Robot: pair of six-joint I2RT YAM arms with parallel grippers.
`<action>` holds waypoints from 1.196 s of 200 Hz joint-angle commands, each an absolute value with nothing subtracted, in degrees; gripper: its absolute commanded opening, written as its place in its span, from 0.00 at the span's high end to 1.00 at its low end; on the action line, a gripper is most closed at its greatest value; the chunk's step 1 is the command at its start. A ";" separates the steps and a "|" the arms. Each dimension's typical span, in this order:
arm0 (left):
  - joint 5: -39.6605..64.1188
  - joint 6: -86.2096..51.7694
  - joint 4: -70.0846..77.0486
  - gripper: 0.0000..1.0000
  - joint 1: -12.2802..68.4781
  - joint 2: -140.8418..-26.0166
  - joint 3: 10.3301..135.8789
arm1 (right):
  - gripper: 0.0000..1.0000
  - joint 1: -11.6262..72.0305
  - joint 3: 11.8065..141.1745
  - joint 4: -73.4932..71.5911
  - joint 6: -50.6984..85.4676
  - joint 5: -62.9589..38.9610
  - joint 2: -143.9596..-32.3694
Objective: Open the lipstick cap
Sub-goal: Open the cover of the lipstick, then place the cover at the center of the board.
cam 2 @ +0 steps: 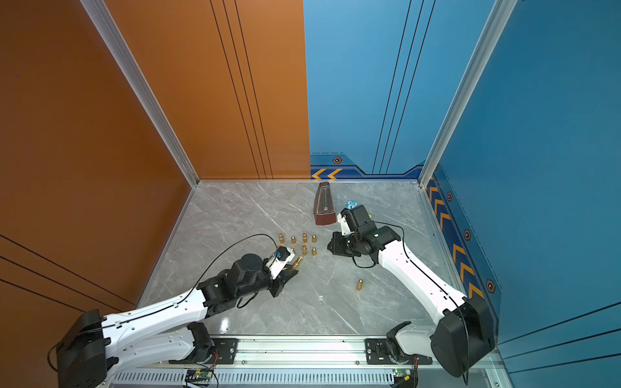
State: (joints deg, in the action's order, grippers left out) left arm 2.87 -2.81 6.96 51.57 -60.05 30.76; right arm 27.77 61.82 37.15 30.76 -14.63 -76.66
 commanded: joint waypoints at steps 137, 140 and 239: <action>-1.92 -4.44 10.81 1.00 49.49 -61.26 29.32 | 0.80 26.98 60.13 27.85 26.28 6.50 -97.87; -1.91 -4.49 10.81 1.00 49.45 -61.26 29.27 | 0.81 26.98 60.16 27.74 26.28 6.44 -98.09; -1.57 -4.84 11.07 1.00 48.75 -60.66 28.50 | 0.80 29.57 62.07 26.98 26.19 8.48 -103.15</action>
